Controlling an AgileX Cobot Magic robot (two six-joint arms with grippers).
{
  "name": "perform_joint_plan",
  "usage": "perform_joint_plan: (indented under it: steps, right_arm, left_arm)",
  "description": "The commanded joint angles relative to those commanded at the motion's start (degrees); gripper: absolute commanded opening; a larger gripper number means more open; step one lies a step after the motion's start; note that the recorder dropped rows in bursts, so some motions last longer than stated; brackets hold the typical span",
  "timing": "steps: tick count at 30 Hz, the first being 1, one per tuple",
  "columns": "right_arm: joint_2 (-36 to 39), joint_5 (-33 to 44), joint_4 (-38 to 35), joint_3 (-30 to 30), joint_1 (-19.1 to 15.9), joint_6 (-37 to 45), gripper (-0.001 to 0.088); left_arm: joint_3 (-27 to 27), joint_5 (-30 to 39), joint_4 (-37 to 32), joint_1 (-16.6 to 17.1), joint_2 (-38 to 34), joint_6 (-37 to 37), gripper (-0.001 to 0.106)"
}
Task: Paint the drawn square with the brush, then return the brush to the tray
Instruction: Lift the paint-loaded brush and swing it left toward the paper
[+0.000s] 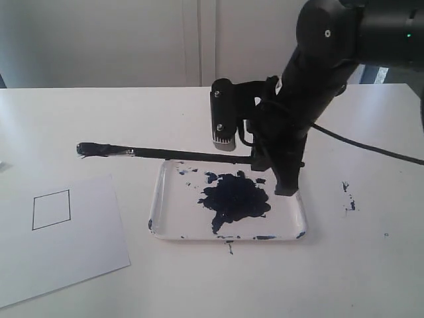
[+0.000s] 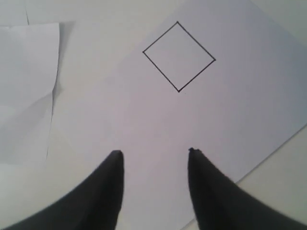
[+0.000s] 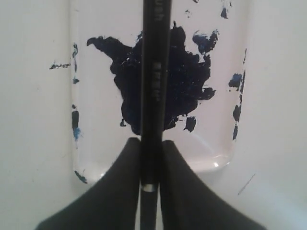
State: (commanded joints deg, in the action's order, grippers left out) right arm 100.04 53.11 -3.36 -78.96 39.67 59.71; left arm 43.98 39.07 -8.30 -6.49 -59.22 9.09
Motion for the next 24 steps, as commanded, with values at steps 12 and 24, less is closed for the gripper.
perform_joint_plan:
  steps: [12,24]
  right_arm:
    - [11.52,1.53,1.07,-11.17,7.39,-13.80,0.0000]
    - [18.92,10.31,13.60,-19.59,13.23,-28.60,0.0000]
  left_arm:
    - [0.00,-2.95,2.16,0.00,-11.07,0.12,0.059]
    - [-0.27,-3.57,1.80,0.00,-14.38,0.12,0.059]
